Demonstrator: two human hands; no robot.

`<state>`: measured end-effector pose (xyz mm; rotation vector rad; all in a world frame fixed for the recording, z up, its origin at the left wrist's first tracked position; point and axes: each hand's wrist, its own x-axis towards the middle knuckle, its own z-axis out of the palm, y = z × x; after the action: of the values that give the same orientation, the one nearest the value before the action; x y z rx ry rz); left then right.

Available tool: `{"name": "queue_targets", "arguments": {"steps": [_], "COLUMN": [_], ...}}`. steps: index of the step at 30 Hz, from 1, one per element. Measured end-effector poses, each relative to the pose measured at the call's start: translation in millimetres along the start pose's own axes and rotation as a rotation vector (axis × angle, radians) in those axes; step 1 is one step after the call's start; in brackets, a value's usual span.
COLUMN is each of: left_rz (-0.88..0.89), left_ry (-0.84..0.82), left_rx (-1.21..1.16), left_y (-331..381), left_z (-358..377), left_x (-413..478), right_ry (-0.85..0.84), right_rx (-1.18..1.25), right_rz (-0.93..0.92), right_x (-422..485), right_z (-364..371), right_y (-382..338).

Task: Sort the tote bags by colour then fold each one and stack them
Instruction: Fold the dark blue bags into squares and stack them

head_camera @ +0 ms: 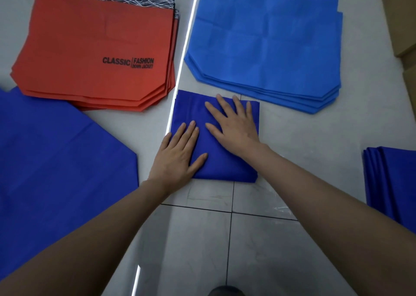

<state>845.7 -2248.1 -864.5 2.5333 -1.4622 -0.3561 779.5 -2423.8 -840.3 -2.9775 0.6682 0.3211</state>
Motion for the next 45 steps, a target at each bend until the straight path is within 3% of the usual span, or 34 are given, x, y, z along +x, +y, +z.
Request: {"name": "queue_targets", "arguments": {"steps": [4, 6, 10, 13, 15, 17, 19, 21, 24, 27, 32, 38, 42, 45], "left_rz": [0.164, 0.164, -0.010, -0.287, -0.346, -0.341, -0.359, -0.375, -0.391, -0.402, -0.414, -0.445, -0.541, -0.586], "left_ry": [-0.061, -0.047, 0.136, 0.168, 0.164, 0.167, 0.185, 0.199, 0.215, 0.224, 0.225, 0.203, 0.310, 0.298], "left_rx": [0.068, 0.085, 0.092, -0.059, -0.078, -0.046, -0.034, -0.039, -0.035, -0.034, -0.052, -0.105, -0.317, -0.654], "left_y": [-23.6, -29.8, -6.6, 36.1, 53.0, 55.0, 52.3, 52.4, 52.9, 52.2, 53.8, 54.7, 63.9, 74.1], "left_z": [-10.8, -15.6, -11.6, 4.5, 18.7, 29.4, 33.3, 34.1, 35.4, 36.0, 35.5, 33.4, 18.1, 0.3], "left_x": [-2.1, -6.6, -23.3, -45.5, -57.7, -64.1, -62.4, -60.9, -59.9, -60.1, -59.1, -59.5, -74.1, -89.3], "right_ry": [0.038, 0.045, 0.007, 0.032, 0.124, 0.263, 0.310, 0.256, 0.096, 0.058, 0.001, 0.324, 0.244, 0.077], "right_rx": [-0.046, -0.034, 0.071, 0.104, 0.093, 0.044, 0.051, 0.038, 0.045, 0.031, 0.122, 0.221, 0.201, 0.154], "right_rz": [0.099, 0.212, 0.414, 0.486, 0.496, 0.428, 0.178, -0.105, -0.180, -0.114, 0.244, 0.351, 0.452, 0.532], "right_x": [-3.0, -17.1, -63.5, -101.8, -121.9, -127.3, -118.4, -103.6, -89.7, -89.2, -116.9, -153.3, -151.3, -151.9], "right_z": [-0.8, -0.2, 10.5, 23.4, 32.5, 37.4, 37.2, 38.7, 41.1, 43.1, 46.2, 50.4, 44.6, 40.0], "right_y": [4.7, 8.1, 1.6, -10.1, -16.0, -19.2, -23.3, -29.2, -33.0, -33.3, -4.8, -9.2, -16.4, -19.3]}}
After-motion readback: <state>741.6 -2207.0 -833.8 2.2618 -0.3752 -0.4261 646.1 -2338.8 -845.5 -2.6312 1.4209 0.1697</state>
